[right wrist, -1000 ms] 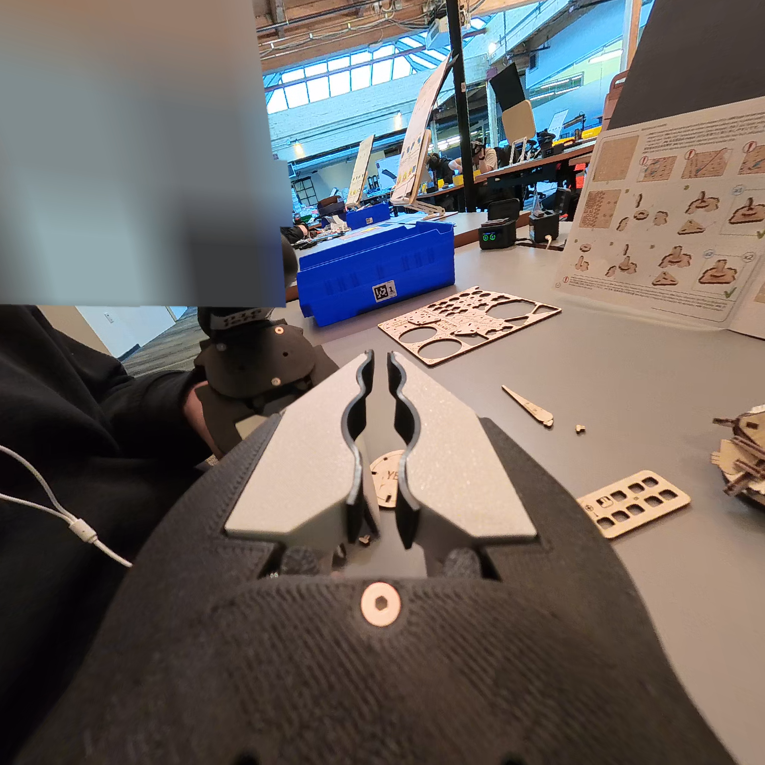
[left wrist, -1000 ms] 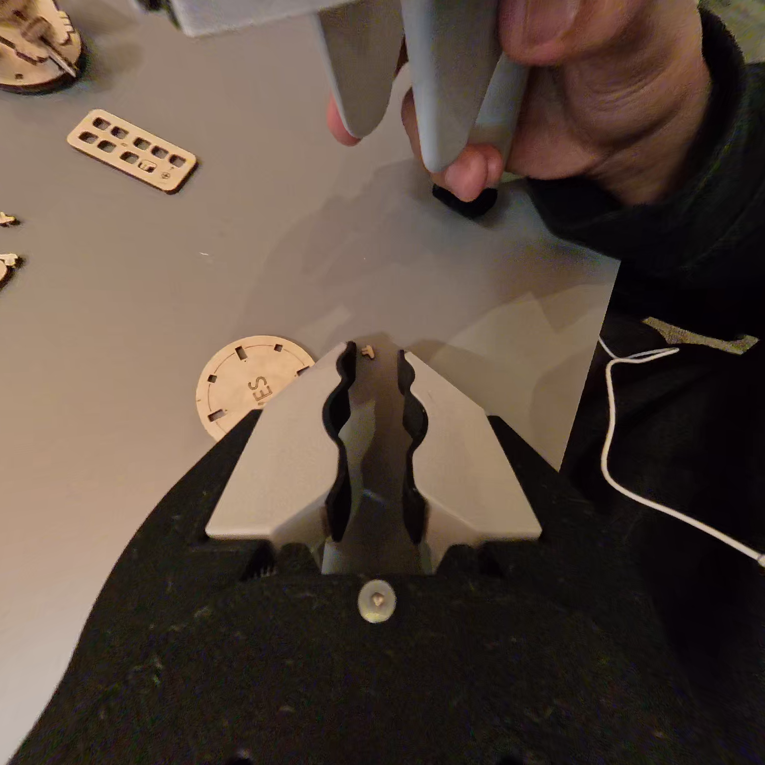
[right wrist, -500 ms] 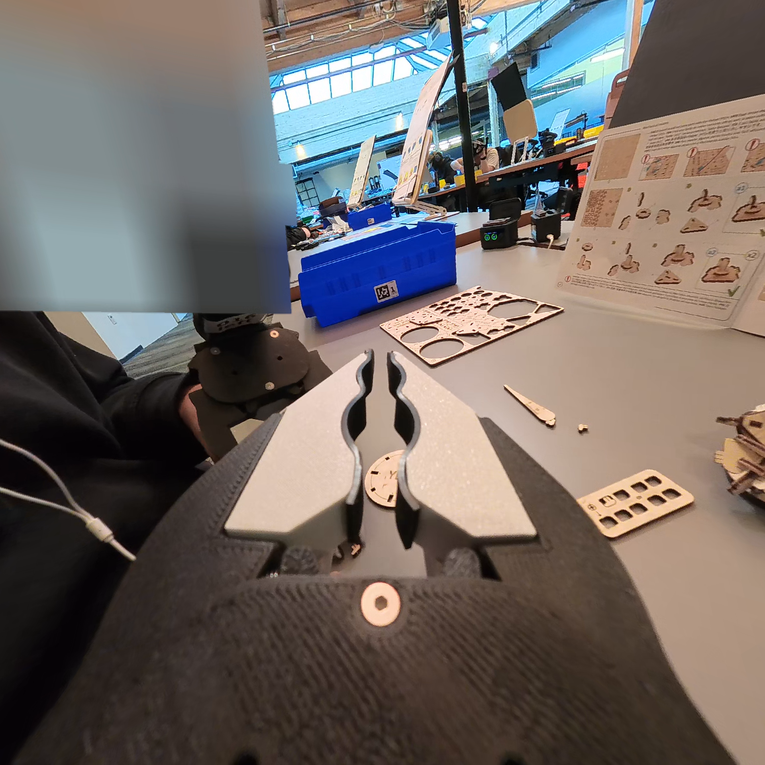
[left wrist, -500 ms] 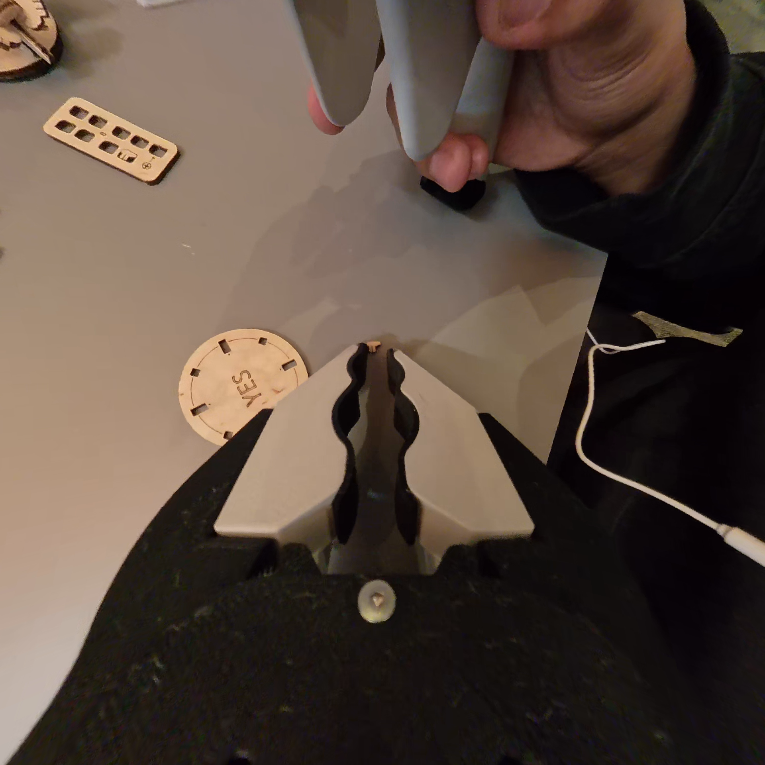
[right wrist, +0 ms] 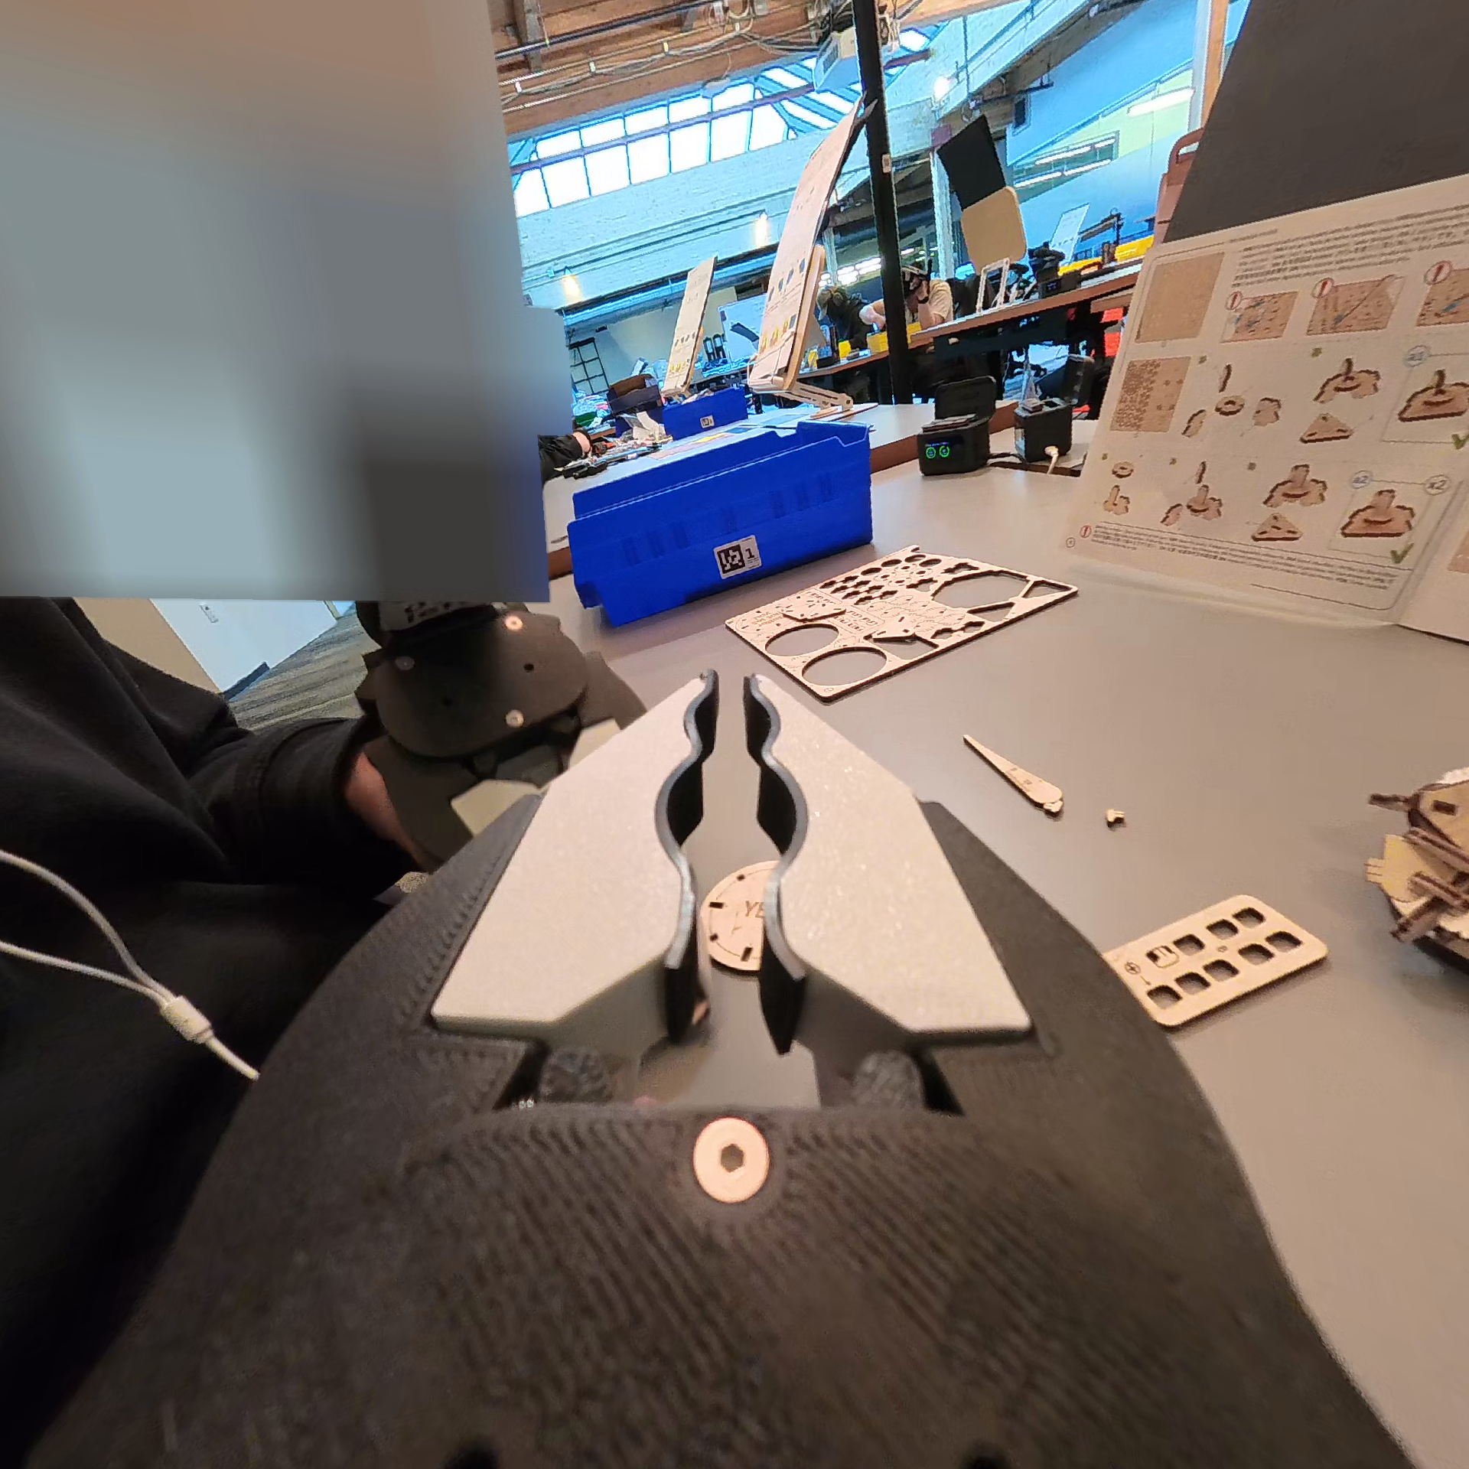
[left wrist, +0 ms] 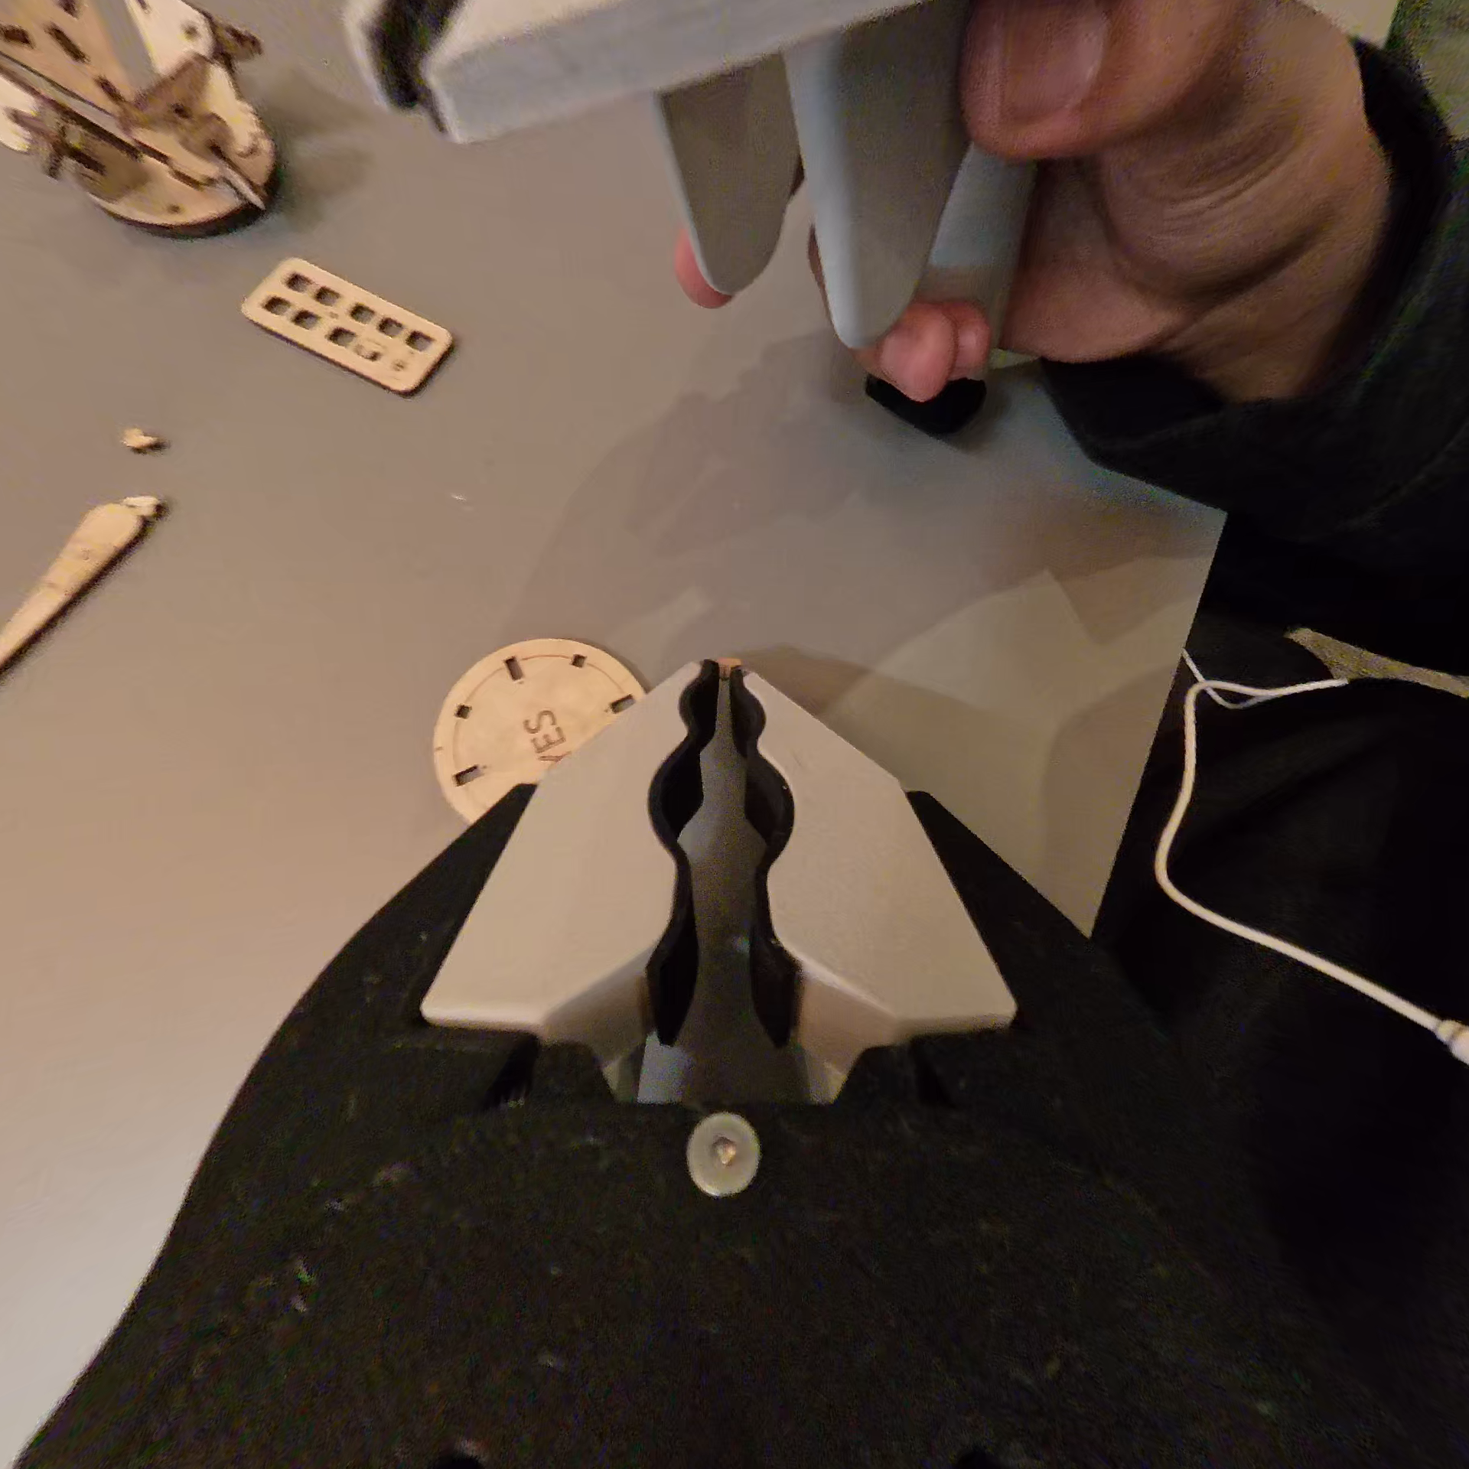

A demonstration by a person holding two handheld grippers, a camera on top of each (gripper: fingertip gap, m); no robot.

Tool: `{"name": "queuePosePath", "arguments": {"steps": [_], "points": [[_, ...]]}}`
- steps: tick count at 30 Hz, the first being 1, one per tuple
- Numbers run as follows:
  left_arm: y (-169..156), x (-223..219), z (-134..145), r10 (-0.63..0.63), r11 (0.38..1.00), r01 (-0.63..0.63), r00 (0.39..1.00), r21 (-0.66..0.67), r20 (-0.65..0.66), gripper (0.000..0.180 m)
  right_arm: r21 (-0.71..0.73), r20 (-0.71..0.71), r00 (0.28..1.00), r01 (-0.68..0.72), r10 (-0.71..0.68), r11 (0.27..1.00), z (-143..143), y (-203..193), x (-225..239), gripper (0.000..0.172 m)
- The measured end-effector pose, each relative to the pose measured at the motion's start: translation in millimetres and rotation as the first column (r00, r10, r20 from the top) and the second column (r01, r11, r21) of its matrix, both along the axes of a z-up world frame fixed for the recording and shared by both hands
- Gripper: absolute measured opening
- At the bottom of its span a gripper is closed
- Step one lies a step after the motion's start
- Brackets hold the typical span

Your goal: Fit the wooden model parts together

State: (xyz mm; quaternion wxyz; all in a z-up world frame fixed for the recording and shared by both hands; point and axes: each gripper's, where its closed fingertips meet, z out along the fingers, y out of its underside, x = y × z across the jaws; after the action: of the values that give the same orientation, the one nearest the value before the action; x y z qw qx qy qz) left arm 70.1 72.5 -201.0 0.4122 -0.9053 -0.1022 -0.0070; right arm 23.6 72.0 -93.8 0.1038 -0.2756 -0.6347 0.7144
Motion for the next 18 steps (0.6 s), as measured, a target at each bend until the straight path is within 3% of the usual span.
{"name": "queuePosePath", "arguments": {"steps": [5, 10, 15, 18], "points": [[-9, -20, 26, 0.07, 0.992, -0.062, 0.995, 0.113, -0.068, 0.0, 0.006, 0.062, 0.998, -0.004, 0.003, 1.0, -7, 1, -2, 0.007], [-17, -30, 63, 0.115, 0.964, -0.06, 0.972, 0.258, -0.203, 0.0, -0.092, 0.233, 0.961, -0.132, 0.151, 0.987, -16, -7, 6, 0.009], [-17, -25, 74, 0.098, 0.964, -0.004, 0.935, 0.265, -0.342, 0.0, -0.214, 0.387, 0.856, -0.277, 0.341, 0.937, -25, -19, 17, 0.011], [-14, -21, 74, 0.08, 0.966, 0.021, 0.923, 0.258, -0.377, 0.0, -0.219, 0.409, 0.842, -0.284, 0.352, 0.934, -27, -20, 18, 0.013]]}}
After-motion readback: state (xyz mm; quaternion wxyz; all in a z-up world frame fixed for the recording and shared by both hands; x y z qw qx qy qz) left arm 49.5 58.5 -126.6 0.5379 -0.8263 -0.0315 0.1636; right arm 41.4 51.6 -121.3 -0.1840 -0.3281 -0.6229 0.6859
